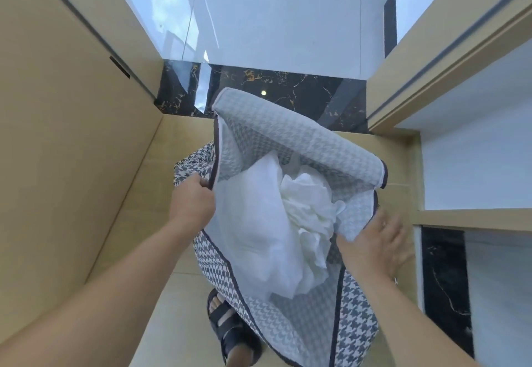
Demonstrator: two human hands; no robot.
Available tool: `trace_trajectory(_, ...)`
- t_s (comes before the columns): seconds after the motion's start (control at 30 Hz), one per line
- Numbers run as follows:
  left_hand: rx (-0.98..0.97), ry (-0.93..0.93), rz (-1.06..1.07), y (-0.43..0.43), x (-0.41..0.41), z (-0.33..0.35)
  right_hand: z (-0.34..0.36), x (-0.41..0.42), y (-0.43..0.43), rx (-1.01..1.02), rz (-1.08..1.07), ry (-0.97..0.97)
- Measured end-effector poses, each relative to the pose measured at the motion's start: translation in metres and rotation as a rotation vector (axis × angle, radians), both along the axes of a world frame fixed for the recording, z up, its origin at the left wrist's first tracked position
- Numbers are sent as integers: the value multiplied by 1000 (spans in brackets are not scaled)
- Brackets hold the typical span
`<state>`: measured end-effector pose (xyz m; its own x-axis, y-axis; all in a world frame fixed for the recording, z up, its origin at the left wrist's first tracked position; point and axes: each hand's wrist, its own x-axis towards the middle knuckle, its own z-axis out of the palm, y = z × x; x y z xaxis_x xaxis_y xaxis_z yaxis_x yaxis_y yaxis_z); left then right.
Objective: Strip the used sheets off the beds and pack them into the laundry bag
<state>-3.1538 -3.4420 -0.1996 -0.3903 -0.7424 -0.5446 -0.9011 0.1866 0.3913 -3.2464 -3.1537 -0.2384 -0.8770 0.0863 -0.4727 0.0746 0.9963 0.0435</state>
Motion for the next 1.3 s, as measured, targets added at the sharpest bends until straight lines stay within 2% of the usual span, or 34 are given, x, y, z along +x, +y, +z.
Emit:
trace_trajectory(0.1,36,92,141,1,-1,7,-7,-7,27,-35,-202,-193)
trace_trajectory(0.2,-43,28,63,11,-4,14,-6,-3,38,-73,-147,-208)
trace_trajectory(0.3,-91,-166,-129,17,-5,3,-4,1,41,-61,-87,-210)
trace_trajectory(0.4,-59,-239,-268,18,-1,-11,-9,0,43,-29,-43,-272)
trace_trajectory(0.57,-10,-118,-105,10,6,-14,-16,2,47,21,-21,-308)
trace_trajectory(0.63,16,-121,-40,7,12,-12,-22,2,47,-109,-146,-276)
trace_trajectory(0.7,27,-127,8,6,19,-5,-18,-3,42,-360,-334,-221)
trace_trajectory(0.77,27,-88,51,7,24,10,3,-13,32,-576,-435,-120)
trace_trajectory(0.9,125,97,137,8,26,58,76,-33,6,-788,-326,14)
trace_trajectory(0.97,168,160,102,7,21,92,124,-41,-8,-881,-244,91)
trace_trajectory(1.07,132,148,-48,5,24,138,204,-47,-26,-936,-97,223)
trace_trajectory(1.13,143,155,-52,-2,36,160,246,-42,-30,-1006,-12,257)
trace_trajectory(1.2,189,209,47,-11,52,174,263,-37,-28,-1047,8,282)
trace_trajectory(1.3,191,237,133,-22,73,174,239,-41,-17,-898,-55,287)
